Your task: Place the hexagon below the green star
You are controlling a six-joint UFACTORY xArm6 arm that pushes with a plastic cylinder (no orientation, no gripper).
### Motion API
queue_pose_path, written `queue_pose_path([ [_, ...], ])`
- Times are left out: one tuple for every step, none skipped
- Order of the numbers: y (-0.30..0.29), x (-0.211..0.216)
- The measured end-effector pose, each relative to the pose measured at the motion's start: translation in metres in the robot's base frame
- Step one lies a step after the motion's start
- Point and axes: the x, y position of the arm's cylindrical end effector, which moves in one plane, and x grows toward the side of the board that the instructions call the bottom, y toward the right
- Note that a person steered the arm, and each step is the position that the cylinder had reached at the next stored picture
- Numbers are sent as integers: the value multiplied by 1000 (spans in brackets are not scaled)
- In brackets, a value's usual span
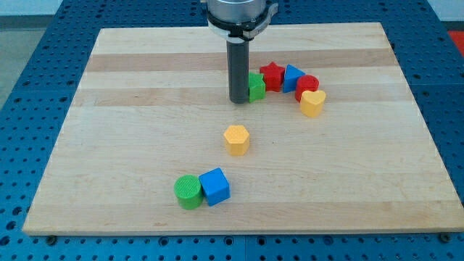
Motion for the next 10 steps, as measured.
queue_pose_path([
  [-21,28],
  [-50,70],
  [-75,95],
  [-71,127],
  [-49,135],
  [-26,125],
  [-19,102],
  [-18,86],
  [1,99],
  [35,106],
])
